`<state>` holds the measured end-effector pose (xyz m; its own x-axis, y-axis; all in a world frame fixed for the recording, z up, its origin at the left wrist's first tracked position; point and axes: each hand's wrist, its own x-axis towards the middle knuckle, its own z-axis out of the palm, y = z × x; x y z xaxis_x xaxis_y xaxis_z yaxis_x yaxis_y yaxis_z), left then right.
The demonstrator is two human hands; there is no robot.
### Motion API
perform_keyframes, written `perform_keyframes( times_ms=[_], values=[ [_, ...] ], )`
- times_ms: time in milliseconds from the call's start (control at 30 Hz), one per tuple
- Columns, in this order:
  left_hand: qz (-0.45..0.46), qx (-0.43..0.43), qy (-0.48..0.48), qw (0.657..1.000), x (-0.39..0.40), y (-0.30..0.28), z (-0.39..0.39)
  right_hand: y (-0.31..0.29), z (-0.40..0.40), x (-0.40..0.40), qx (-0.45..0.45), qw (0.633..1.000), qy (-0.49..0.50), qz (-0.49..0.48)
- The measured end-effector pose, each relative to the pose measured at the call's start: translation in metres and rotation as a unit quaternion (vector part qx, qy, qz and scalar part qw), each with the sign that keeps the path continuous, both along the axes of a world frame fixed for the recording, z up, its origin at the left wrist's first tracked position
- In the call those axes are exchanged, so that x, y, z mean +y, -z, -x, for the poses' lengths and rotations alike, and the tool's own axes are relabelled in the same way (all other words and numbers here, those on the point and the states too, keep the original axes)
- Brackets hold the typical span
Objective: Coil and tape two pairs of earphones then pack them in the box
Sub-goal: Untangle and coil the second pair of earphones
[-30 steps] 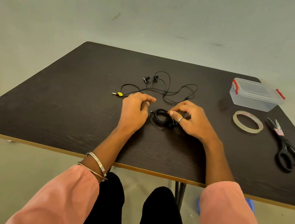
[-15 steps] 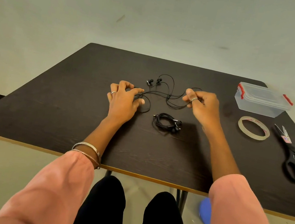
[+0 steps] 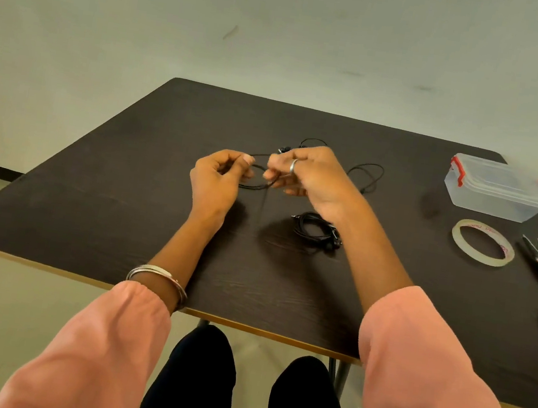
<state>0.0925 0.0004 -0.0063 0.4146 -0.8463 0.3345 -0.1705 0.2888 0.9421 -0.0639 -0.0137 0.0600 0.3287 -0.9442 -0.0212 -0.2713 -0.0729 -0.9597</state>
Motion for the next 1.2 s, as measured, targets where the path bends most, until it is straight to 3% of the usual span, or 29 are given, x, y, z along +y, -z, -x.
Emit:
perform_keyframes(
  times_ms=[67, 200, 367, 567, 800, 900, 1033, 1133, 1200],
  values=[
    [0.012, 0.044, -0.005, 0.999, 0.001, 0.000, -0.001, -0.008, 0.005, 0.003, -0.076, 0.995, 0.001, -0.070],
    [0.039, 0.056, -0.021, 0.997, 0.006, -0.002, 0.000, -0.014, 0.008, 0.016, -0.109, 0.986, -0.026, -0.121],
    [0.069, 0.102, -0.050, 0.991, 0.014, -0.012, -0.021, -0.020, 0.019, 0.027, -0.181, 0.975, -0.016, -0.131],
    [0.104, 0.018, -0.083, 0.991, 0.025, -0.050, -0.048, -0.024, 0.030, 0.031, -0.205, 0.978, -0.033, -0.021],
    [0.120, 0.011, -0.162, 0.979, 0.028, -0.097, -0.068, -0.035, 0.024, 0.034, -0.158, 0.987, 0.010, 0.015],
    [0.071, 0.020, -0.150, 0.986, 0.026, -0.110, -0.071, -0.038, 0.022, 0.041, -0.202, 0.979, 0.018, -0.014],
    [0.009, -0.062, -0.139, 0.988, 0.028, -0.109, -0.064, -0.042, 0.015, 0.051, -0.300, 0.954, 0.028, -0.012],
    [-0.020, -0.078, -0.195, 0.977, 0.032, -0.103, -0.064, -0.051, 0.014, 0.054, -0.265, 0.963, 0.027, 0.046],
    [0.007, -0.157, -0.226, 0.962, 0.038, -0.100, -0.069, -0.056, 0.016, 0.055, -0.206, 0.975, 0.041, 0.079]
  ],
)
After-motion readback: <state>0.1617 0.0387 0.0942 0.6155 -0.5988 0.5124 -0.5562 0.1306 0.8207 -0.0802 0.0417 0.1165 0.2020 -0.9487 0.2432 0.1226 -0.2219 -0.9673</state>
